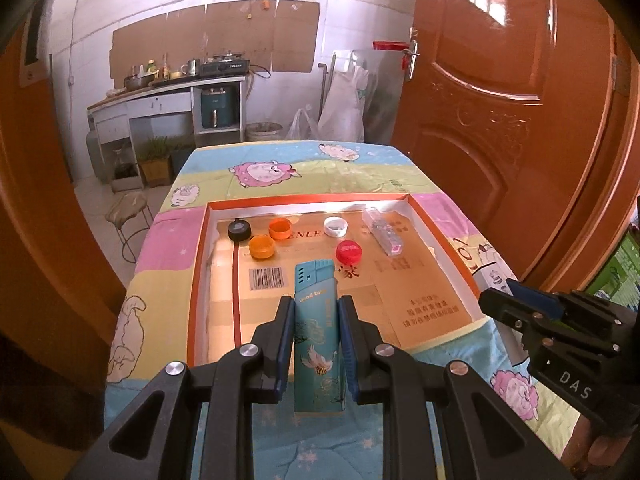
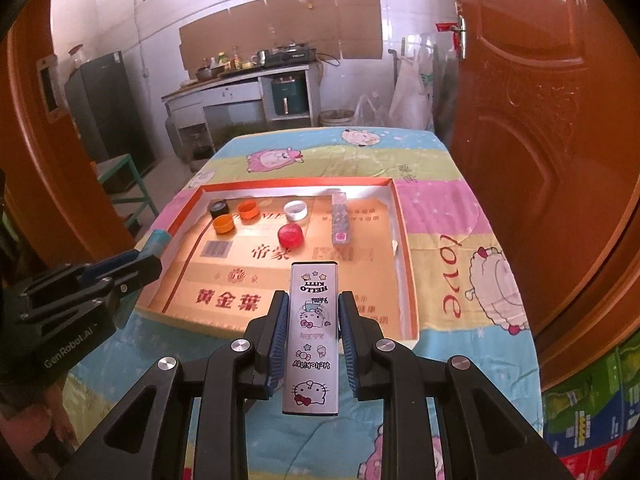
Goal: Organize rigid objects
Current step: 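Carry the teal tube with the left tool while the right tool carries the Hello Kitty box to the lid, then lower the teal tube into the box lid while the right tool lowers the Hello Kitty box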
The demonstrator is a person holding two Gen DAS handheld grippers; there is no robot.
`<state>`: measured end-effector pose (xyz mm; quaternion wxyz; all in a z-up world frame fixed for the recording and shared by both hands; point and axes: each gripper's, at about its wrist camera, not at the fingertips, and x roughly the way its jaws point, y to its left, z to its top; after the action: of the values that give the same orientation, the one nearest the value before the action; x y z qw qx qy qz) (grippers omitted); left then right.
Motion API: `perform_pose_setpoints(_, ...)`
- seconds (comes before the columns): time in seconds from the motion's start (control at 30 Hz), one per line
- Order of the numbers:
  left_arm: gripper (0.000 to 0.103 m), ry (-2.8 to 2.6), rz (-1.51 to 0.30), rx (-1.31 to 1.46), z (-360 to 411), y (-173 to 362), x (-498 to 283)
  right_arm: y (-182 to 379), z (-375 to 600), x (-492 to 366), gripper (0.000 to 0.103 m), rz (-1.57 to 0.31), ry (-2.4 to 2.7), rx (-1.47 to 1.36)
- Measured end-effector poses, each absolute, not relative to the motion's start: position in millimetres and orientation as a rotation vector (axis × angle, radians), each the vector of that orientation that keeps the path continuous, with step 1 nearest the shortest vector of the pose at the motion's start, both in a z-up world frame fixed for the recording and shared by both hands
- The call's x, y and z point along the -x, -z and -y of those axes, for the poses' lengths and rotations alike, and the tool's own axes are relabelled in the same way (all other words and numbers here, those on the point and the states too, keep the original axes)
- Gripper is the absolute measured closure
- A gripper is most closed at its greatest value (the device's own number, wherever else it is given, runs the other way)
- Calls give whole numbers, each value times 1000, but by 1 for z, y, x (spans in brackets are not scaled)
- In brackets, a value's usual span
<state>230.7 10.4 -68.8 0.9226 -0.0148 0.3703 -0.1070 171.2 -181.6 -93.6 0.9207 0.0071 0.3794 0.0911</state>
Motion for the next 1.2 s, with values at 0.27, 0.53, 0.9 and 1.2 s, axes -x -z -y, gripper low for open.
perform_pose_setpoints(0.27, 80, 220, -787, 38, -8, 76, -257, 98, 190, -201, 77, -795, -183, -34)
perform_pose_setpoints(0.53, 80, 226, -807, 38, -2, 84, -282, 104, 198, -227, 77, -803, -172, -51)
perform_pose_setpoints(0.9, 80, 236, -840, 43, 4, 99, -311, 117, 201, -256, 77, -822, -166, -59)
perform_pose_setpoints(1.2, 80, 230, -871, 35, 9, 113, -329, 134, 202, -275, 77, -851, -167, -65)
